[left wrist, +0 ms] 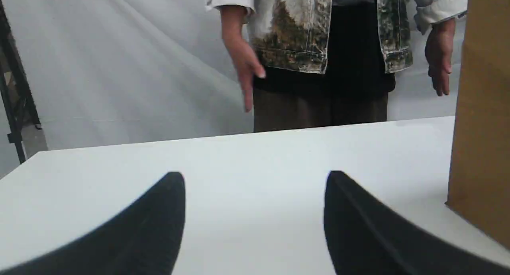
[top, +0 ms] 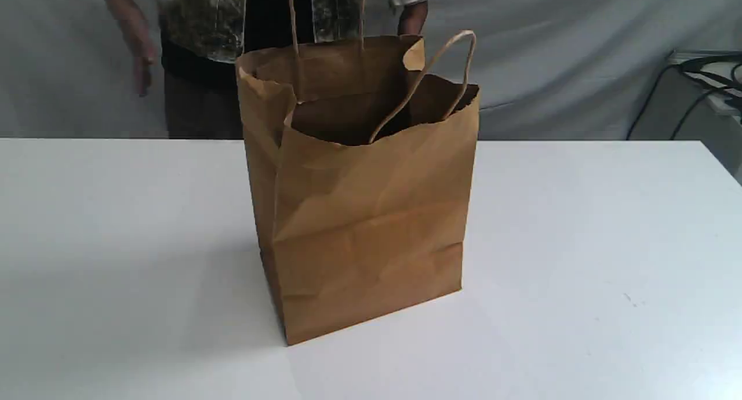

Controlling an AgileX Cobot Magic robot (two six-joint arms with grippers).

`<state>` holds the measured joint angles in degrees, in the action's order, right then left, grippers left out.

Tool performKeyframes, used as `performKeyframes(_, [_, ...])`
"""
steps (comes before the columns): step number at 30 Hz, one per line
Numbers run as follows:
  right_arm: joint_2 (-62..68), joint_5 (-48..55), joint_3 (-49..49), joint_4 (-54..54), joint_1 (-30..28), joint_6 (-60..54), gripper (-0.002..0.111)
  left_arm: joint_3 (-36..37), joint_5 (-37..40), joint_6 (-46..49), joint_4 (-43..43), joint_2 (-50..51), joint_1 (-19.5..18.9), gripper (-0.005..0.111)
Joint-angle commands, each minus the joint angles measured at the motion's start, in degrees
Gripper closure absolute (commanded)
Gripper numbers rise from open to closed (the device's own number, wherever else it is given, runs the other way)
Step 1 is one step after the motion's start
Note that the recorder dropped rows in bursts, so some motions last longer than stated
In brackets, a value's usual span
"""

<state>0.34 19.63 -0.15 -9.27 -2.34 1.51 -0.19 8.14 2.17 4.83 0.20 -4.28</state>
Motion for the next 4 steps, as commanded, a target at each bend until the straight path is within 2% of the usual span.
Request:
performKeyframes(1, [-0.34,-0.08,0.15,-0.51,-0.46,0.34,0.092,0.19,-0.58,-0.42,0.01,-0.2,-0.14,0.053])
performKeyframes(4, [-0.34,-0.08,0.15,-0.51,-0.46,0.34,0.092,0.19,-0.58,-0.42,0.01,-0.2,-0.14,0.053])
